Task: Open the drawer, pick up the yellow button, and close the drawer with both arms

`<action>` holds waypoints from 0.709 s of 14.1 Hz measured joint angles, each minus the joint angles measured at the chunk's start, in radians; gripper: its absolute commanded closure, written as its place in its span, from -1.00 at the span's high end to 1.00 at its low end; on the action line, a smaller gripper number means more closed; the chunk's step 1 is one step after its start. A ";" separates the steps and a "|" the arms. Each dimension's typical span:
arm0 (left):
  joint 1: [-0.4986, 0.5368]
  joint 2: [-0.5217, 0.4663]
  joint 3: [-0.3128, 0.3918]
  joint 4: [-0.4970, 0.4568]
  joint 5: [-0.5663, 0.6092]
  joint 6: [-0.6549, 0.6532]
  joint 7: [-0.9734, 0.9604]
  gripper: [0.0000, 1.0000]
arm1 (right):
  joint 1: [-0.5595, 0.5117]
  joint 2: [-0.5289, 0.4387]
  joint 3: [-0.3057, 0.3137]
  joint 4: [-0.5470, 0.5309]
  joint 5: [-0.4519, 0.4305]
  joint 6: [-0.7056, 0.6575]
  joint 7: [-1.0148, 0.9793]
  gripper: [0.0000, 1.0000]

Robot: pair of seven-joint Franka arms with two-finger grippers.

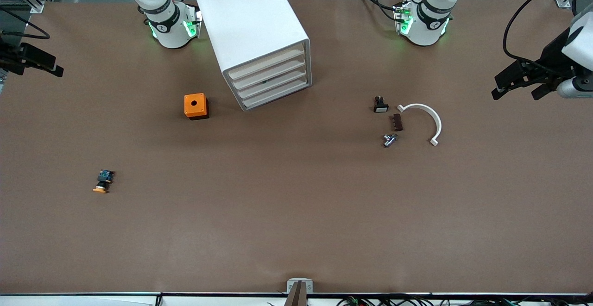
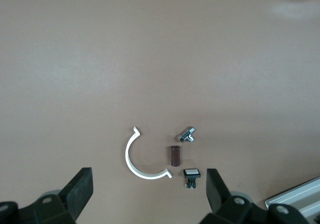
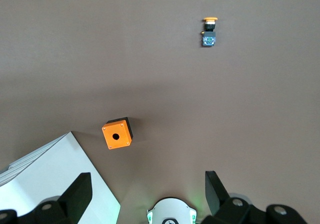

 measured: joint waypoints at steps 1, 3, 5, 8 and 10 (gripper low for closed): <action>0.000 0.000 0.000 0.004 0.003 -0.014 -0.008 1.00 | 0.020 -0.003 -0.022 0.000 -0.001 0.007 0.000 1.00; 0.001 0.000 0.001 0.006 0.005 -0.033 -0.024 1.00 | 0.028 -0.010 -0.038 0.000 -0.005 0.021 -0.008 1.00; 0.002 0.000 0.001 0.006 0.005 -0.044 -0.030 1.00 | 0.025 -0.014 -0.036 0.000 -0.007 0.027 -0.019 1.00; 0.002 0.000 0.001 0.007 0.005 -0.045 -0.031 1.00 | -0.005 -0.021 0.013 0.000 -0.011 0.029 -0.022 1.00; 0.002 0.000 0.001 0.009 0.018 -0.050 -0.031 1.00 | -0.011 -0.026 0.023 -0.001 -0.014 0.029 -0.022 1.00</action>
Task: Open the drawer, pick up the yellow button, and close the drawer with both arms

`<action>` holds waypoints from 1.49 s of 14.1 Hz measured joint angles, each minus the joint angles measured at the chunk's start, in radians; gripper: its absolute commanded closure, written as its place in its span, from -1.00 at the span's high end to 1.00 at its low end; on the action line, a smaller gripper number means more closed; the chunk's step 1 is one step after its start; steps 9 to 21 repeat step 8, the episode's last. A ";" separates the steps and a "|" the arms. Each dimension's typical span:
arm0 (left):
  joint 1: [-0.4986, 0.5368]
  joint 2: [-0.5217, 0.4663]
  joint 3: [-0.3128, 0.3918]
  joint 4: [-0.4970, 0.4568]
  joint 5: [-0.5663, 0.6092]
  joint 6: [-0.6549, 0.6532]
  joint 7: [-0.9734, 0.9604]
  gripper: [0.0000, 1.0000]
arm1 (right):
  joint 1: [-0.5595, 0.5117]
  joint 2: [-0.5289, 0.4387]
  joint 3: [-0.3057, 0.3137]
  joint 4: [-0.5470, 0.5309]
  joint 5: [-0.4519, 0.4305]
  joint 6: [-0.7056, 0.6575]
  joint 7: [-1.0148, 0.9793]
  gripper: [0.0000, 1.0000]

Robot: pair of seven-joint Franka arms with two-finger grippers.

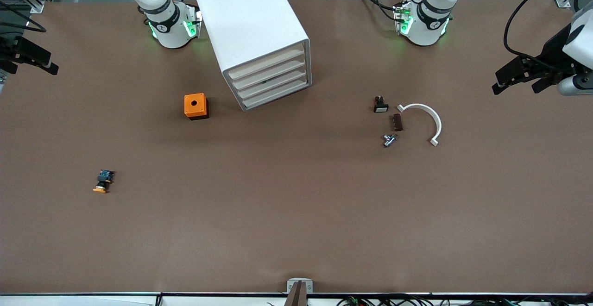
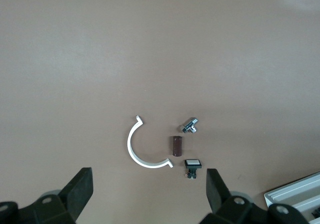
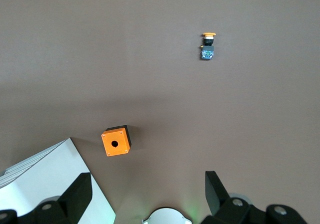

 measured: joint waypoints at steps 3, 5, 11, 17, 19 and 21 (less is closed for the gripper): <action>-0.001 0.000 -0.011 0.005 0.034 -0.012 0.000 1.00 | -0.003 -0.006 0.001 -0.001 0.000 0.000 -0.001 1.00; -0.001 0.000 -0.021 0.009 0.037 -0.012 0.000 1.00 | -0.005 -0.009 0.002 -0.001 -0.005 0.005 -0.012 1.00; -0.001 0.000 -0.023 0.010 0.037 -0.013 0.000 1.00 | -0.015 -0.010 0.000 -0.005 -0.011 0.019 -0.051 1.00; -0.001 0.000 -0.023 0.010 0.037 -0.013 0.000 1.00 | -0.015 -0.010 0.000 -0.005 -0.011 0.019 -0.051 1.00; -0.001 0.000 -0.023 0.010 0.037 -0.013 0.000 1.00 | -0.015 -0.010 0.000 -0.005 -0.011 0.019 -0.051 1.00; -0.001 0.000 -0.023 0.010 0.037 -0.013 0.000 1.00 | -0.015 -0.010 0.000 -0.005 -0.011 0.019 -0.051 1.00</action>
